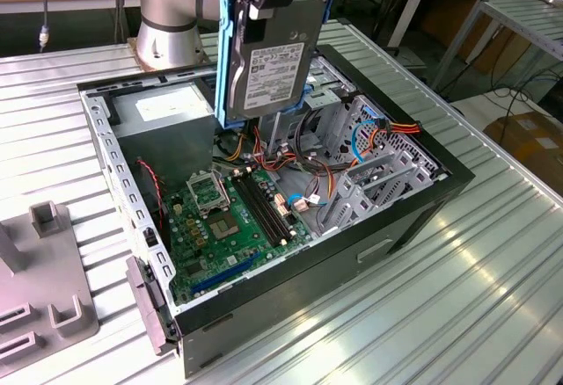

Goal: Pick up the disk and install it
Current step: 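Insert the disk into the insertion slot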

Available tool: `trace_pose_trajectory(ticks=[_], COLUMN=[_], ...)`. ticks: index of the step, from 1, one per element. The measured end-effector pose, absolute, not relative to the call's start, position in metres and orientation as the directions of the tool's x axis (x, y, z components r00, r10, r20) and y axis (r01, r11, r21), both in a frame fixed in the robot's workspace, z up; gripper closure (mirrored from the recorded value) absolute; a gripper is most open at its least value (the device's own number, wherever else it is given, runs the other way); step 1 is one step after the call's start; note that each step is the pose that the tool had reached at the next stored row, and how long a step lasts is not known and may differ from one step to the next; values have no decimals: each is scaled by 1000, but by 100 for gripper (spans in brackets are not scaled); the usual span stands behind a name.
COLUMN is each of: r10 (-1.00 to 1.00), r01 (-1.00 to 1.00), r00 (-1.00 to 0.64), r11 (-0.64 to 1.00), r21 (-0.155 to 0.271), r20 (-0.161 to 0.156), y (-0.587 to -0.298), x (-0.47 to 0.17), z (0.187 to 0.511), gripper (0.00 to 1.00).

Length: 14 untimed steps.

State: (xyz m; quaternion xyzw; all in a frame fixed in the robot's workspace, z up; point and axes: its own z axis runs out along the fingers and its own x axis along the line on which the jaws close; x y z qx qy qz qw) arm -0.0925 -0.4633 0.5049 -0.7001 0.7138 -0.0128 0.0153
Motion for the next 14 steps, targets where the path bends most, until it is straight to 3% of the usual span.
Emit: trace_pose_trajectory(ticks=[14], r10=[-1000], r01=[-999], r00=[-30], r11=[30], r21=[-40], r20=[-4], y=[-466], x=[-49], z=[503], gripper=[63])
